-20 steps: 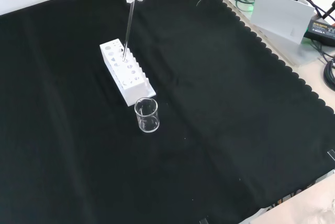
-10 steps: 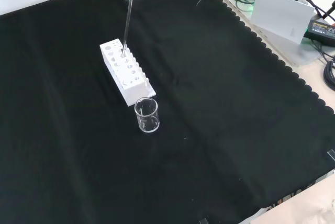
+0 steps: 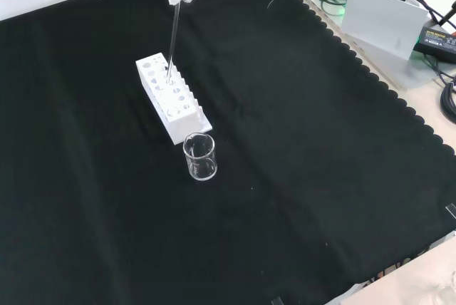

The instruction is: Put the glass rod back on the white test tube rack.

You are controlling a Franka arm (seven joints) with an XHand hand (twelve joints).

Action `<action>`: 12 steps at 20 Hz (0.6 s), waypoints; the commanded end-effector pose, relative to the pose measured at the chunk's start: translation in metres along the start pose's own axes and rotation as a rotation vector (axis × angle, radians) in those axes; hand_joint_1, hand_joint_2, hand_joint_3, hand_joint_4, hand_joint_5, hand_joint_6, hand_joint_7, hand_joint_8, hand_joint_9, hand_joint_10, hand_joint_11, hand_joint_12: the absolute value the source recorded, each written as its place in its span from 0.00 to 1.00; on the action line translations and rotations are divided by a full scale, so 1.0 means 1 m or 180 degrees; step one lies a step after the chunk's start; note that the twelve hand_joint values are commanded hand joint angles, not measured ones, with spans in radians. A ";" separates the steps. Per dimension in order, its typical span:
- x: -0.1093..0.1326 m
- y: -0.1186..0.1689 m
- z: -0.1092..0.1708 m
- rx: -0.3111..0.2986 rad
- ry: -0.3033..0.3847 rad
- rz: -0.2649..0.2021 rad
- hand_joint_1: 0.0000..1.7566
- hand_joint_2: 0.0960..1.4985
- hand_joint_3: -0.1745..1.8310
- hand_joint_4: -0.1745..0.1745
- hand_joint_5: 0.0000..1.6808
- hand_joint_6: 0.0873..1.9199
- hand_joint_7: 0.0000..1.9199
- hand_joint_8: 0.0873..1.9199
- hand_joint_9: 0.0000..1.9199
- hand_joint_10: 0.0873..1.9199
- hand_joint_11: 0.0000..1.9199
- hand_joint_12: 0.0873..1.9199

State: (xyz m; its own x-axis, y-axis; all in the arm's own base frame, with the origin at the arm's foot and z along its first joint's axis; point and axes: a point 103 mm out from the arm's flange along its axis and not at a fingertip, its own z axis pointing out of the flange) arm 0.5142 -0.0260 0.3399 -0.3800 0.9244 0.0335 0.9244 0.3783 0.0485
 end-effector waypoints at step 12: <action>-0.024 -0.003 0.011 -0.0045 0.0111 0.0012 0.69 0.70 0.00 0.00 0.75 0.27 0.84 0.36 0.99 0.21 0.90 0.36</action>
State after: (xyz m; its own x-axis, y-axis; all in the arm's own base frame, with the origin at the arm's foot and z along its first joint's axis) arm 0.5219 -0.0343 0.3323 -0.3841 0.9216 0.0555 0.9230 0.3817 0.0483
